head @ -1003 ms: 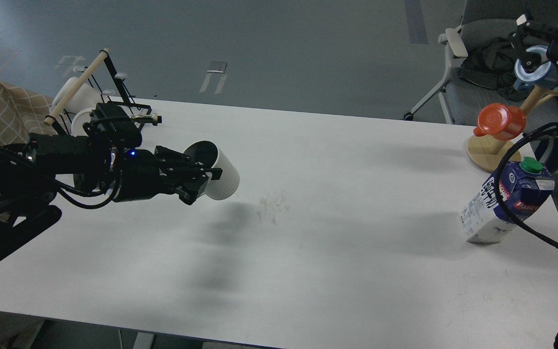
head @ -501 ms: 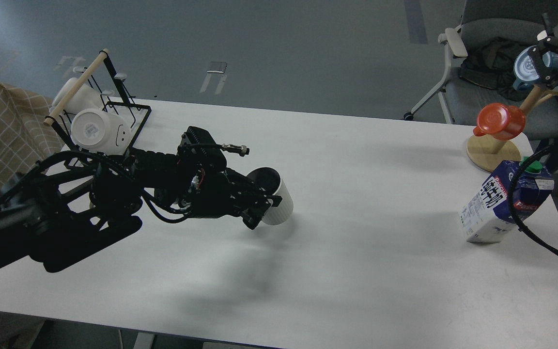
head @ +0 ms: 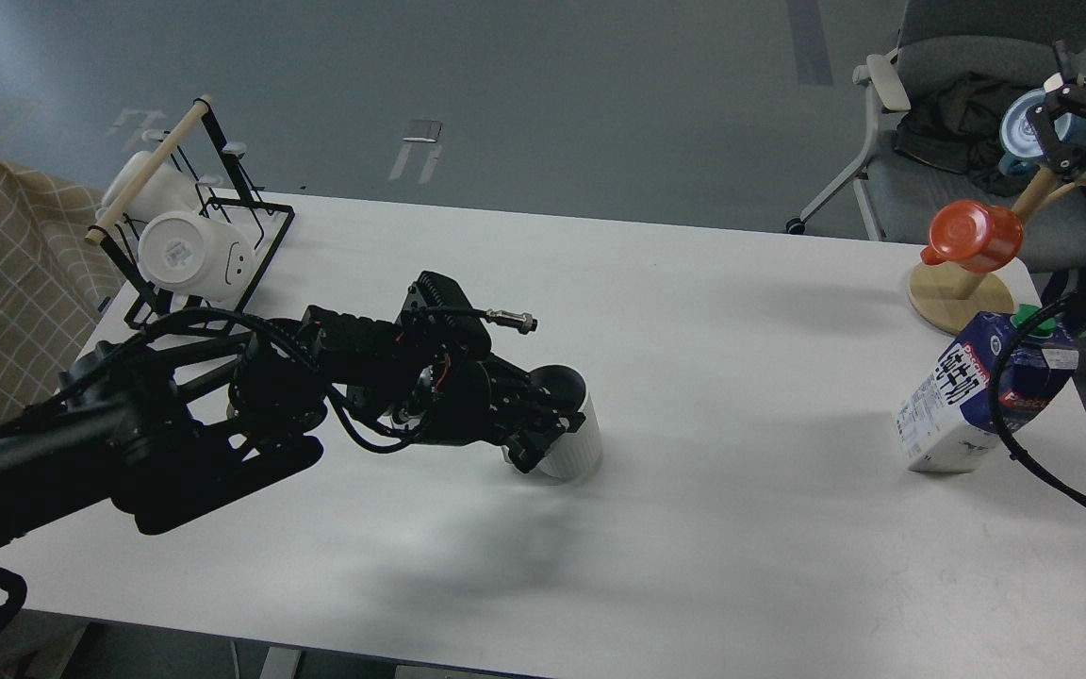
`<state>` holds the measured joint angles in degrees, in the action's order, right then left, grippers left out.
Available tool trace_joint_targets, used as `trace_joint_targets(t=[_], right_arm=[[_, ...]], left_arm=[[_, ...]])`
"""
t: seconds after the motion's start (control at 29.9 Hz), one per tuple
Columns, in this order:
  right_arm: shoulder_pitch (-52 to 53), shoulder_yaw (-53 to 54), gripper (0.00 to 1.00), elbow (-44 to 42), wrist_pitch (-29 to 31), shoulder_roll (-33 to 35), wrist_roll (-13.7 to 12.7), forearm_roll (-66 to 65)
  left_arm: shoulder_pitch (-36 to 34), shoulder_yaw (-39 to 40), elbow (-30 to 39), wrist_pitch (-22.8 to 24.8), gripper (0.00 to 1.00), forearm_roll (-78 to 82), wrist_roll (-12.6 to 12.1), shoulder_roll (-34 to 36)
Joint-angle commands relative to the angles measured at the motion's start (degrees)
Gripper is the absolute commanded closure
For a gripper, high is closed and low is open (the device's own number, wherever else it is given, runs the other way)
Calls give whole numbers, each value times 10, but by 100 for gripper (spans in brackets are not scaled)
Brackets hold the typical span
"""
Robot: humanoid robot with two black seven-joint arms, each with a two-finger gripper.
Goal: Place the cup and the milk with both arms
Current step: 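Carry the white mug with the left gripper toward the table center, then release the mug and lift the left gripper back toward the rack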
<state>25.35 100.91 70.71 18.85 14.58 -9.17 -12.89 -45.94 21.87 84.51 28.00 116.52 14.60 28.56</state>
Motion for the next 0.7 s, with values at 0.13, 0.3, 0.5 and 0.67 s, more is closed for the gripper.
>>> trace_joint_targets(t=[0.13, 0.3, 0.5, 0.67], right_arm=[[-22, 4, 0, 12, 10, 20, -13, 61], [-102, 4, 0, 63, 56, 53, -42, 151], [-239, 31, 0, 170, 91, 87, -42, 206], [-304, 40, 0, 172, 91, 85, -42, 209]], left_arm=[[-20, 10, 15, 0, 7, -74, 2, 14], [-36, 86, 17, 0, 3, -211, 1, 30], [-25, 222, -15, 0, 3, -432, 2, 37], [-2, 294, -50, 0, 2, -661, -4, 44]])
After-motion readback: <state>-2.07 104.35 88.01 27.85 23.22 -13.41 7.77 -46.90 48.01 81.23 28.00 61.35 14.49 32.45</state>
